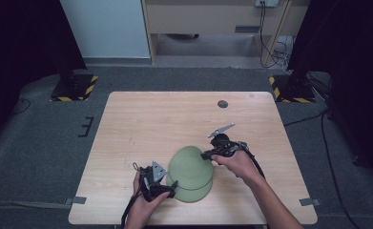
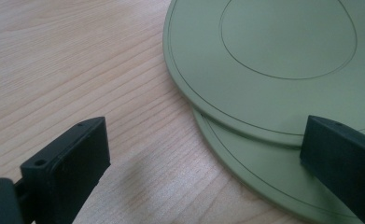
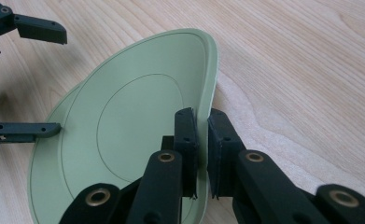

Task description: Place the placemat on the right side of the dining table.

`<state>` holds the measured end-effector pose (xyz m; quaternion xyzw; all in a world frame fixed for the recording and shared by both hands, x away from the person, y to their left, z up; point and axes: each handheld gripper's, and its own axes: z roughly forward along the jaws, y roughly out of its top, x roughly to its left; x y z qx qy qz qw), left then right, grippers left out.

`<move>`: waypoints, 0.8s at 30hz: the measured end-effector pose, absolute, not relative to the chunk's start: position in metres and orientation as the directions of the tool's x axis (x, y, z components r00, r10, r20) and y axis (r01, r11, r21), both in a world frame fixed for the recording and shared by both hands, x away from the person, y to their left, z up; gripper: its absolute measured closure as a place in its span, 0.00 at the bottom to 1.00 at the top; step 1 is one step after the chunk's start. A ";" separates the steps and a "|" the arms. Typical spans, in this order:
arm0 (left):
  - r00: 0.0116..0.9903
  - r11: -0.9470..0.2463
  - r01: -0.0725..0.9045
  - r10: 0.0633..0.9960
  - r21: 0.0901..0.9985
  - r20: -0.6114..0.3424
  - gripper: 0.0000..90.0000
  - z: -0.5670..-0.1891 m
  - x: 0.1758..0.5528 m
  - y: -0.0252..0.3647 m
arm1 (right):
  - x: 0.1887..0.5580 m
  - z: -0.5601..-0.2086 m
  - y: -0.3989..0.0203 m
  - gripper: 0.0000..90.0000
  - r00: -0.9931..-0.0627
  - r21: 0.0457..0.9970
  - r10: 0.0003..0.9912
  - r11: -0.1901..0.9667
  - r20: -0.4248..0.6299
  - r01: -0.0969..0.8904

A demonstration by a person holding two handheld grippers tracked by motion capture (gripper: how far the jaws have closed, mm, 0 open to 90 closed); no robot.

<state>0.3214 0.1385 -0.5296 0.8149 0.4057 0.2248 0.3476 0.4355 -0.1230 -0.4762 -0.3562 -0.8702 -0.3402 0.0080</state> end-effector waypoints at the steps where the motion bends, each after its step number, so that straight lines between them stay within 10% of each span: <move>1: 0.569 -0.429 0.504 0.818 0.749 0.085 0.02 -0.529 0.321 0.138 | 0.436 -0.477 -0.124 0.94 -0.739 0.584 0.619 0.507 0.265 0.634; 24: 0.593 -0.446 0.501 0.801 0.742 0.081 0.02 -0.528 0.315 0.135 | 0.443 -0.473 -0.137 0.95 -0.701 0.592 0.670 0.468 0.247 0.656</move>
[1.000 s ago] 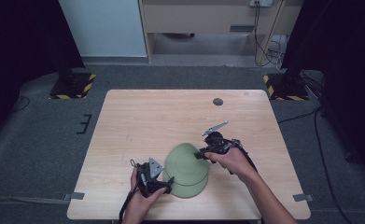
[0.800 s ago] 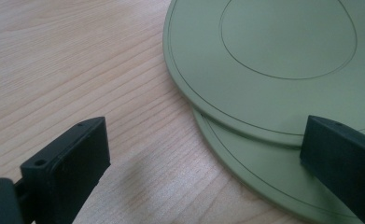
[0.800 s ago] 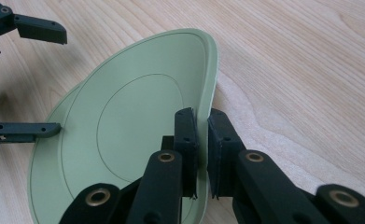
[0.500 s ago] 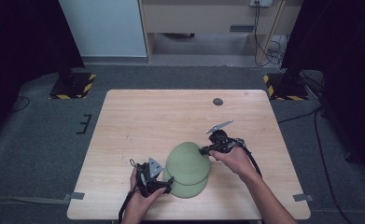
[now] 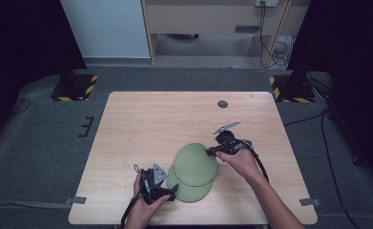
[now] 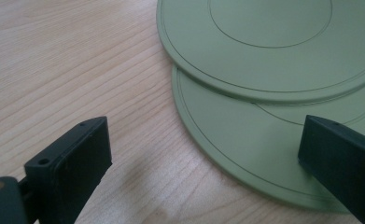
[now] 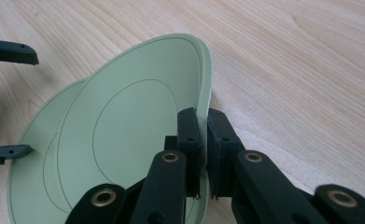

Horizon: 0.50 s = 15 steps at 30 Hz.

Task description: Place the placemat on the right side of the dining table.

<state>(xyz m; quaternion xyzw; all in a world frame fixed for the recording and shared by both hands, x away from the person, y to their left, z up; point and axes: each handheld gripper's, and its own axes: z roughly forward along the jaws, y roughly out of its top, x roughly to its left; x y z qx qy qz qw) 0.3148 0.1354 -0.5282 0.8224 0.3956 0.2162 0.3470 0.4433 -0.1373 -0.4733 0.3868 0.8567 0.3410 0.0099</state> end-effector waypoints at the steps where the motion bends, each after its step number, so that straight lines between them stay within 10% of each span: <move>1: 0.591 -0.443 0.502 0.802 0.743 0.078 0.02 -0.529 0.316 0.135 | 0.443 -0.472 -0.138 0.95 -0.699 0.591 0.672 0.467 0.246 0.657; 15: 0.563 -0.365 0.533 0.826 0.763 0.002 0.03 -0.525 0.322 0.149 | 0.431 -0.445 -0.150 0.95 -0.703 0.624 0.664 0.442 0.255 0.645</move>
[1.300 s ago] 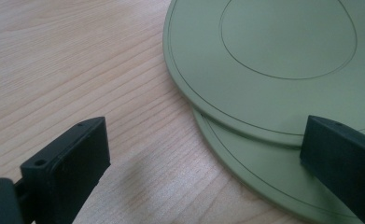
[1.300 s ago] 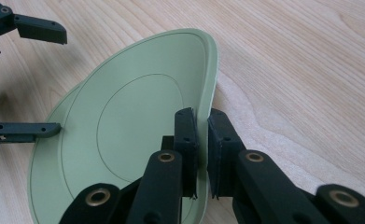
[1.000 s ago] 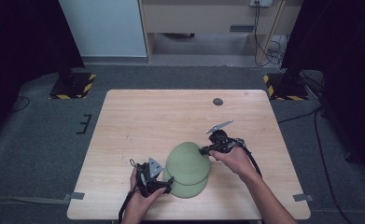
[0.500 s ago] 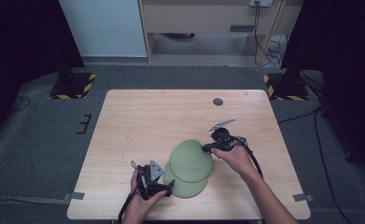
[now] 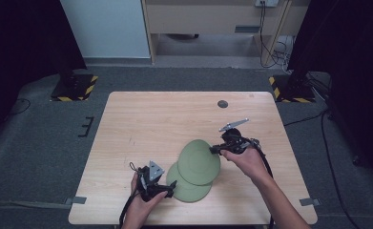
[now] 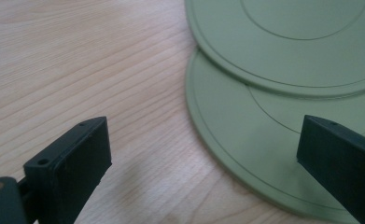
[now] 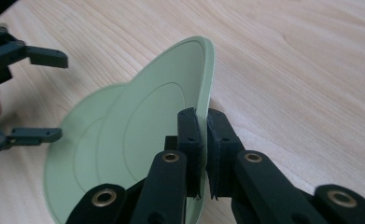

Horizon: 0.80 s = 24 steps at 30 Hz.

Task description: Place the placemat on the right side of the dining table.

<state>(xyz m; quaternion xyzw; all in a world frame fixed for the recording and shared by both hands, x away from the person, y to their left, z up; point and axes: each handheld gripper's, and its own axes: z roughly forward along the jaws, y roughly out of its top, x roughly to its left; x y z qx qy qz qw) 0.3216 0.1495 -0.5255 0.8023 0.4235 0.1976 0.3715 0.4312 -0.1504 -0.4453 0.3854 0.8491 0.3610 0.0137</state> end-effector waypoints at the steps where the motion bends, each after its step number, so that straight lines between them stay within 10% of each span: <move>1: 0.552 -0.346 0.541 0.833 0.767 -0.014 0.03 -0.525 0.322 0.153 | 0.431 -0.442 -0.151 0.95 -0.708 0.631 0.660 0.442 0.253 0.638; 24: 0.419 -0.225 0.584 0.906 0.780 -0.052 0.04 -0.517 0.348 0.206 | 0.426 -0.408 -0.142 0.96 -0.721 0.647 0.650 0.446 0.241 0.619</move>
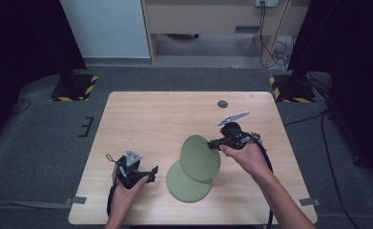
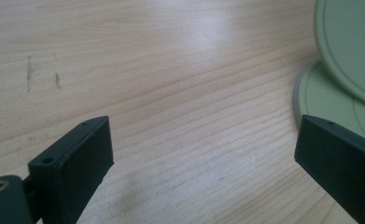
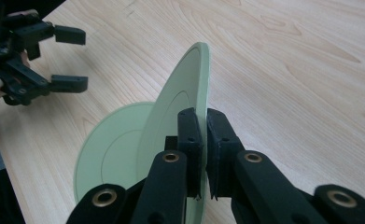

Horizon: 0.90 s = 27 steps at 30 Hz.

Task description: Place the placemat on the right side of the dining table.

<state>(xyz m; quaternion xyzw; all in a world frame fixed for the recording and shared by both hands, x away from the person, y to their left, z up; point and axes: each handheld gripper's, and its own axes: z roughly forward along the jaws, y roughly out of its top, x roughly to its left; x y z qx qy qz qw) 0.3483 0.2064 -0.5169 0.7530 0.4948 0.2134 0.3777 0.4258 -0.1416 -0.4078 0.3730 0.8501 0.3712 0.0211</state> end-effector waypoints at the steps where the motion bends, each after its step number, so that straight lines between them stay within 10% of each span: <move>1: 0.413 -0.220 0.586 0.909 0.780 -0.054 0.05 -0.518 0.349 0.207 | 0.426 -0.406 -0.141 0.96 -0.724 0.651 0.647 0.446 0.239 0.614; 27: 0.372 -0.246 0.639 0.928 0.729 -0.013 0.04 -0.532 0.356 0.212 | 0.449 -0.387 -0.154 0.96 -0.631 0.711 0.740 0.314 0.232 0.629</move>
